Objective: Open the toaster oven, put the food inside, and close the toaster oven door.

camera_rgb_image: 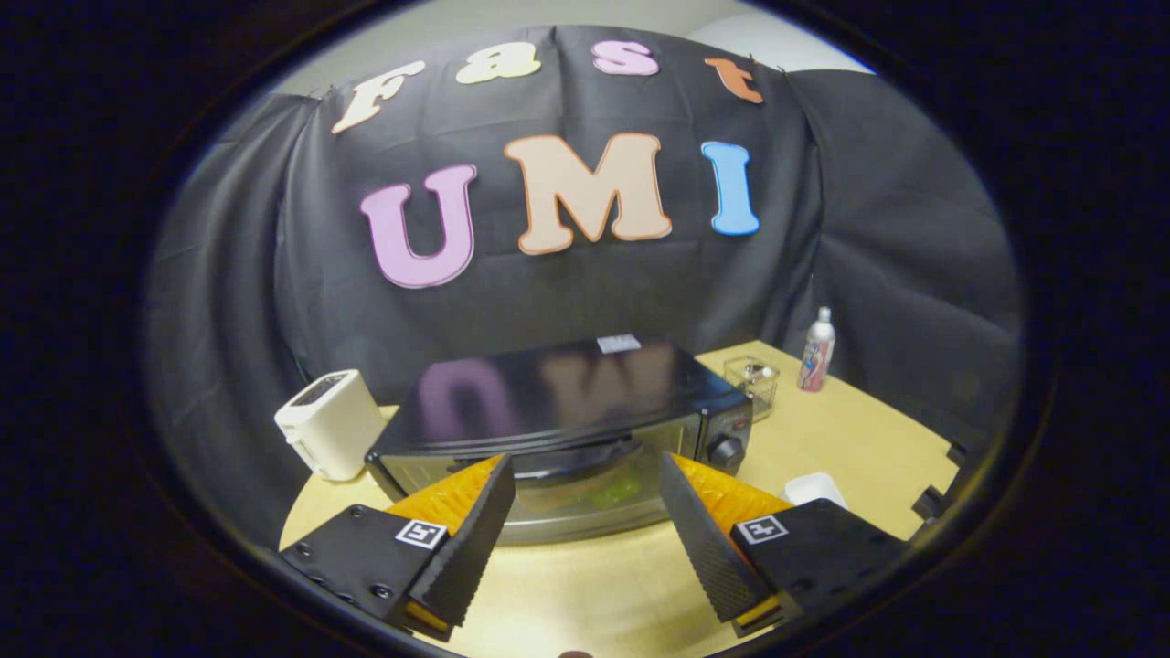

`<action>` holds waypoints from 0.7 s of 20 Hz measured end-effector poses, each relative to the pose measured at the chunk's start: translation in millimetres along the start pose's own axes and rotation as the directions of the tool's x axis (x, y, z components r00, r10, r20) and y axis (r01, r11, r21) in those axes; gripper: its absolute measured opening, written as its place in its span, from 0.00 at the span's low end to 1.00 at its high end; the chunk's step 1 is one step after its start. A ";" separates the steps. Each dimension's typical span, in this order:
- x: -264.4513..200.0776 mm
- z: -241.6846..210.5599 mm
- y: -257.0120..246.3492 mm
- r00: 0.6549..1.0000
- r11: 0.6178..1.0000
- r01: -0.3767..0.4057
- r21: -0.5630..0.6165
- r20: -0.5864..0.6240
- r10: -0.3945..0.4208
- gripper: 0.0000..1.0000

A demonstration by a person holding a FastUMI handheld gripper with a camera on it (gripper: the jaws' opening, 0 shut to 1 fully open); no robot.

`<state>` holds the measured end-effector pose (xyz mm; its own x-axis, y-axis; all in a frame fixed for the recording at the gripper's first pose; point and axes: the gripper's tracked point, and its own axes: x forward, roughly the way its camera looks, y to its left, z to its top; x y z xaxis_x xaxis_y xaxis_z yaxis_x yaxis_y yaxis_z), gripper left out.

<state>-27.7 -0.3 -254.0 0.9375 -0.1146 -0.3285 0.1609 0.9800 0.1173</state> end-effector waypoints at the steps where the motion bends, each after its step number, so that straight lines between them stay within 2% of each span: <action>1: -3.9 15.0 0.0 1.000 1.000 -0.003 -0.003 0.028 0.003 0.99; 6: -22.8 91.4 3.6 0.989 0.999 -0.036 0.004 0.146 0.036 0.99; 14: -49.9 176.3 6.6 0.966 0.998 -0.063 0.002 0.253 0.061 0.98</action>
<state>-19.0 -16.8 -71.6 0.9931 -0.0921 -0.0728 0.1016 0.9850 0.1395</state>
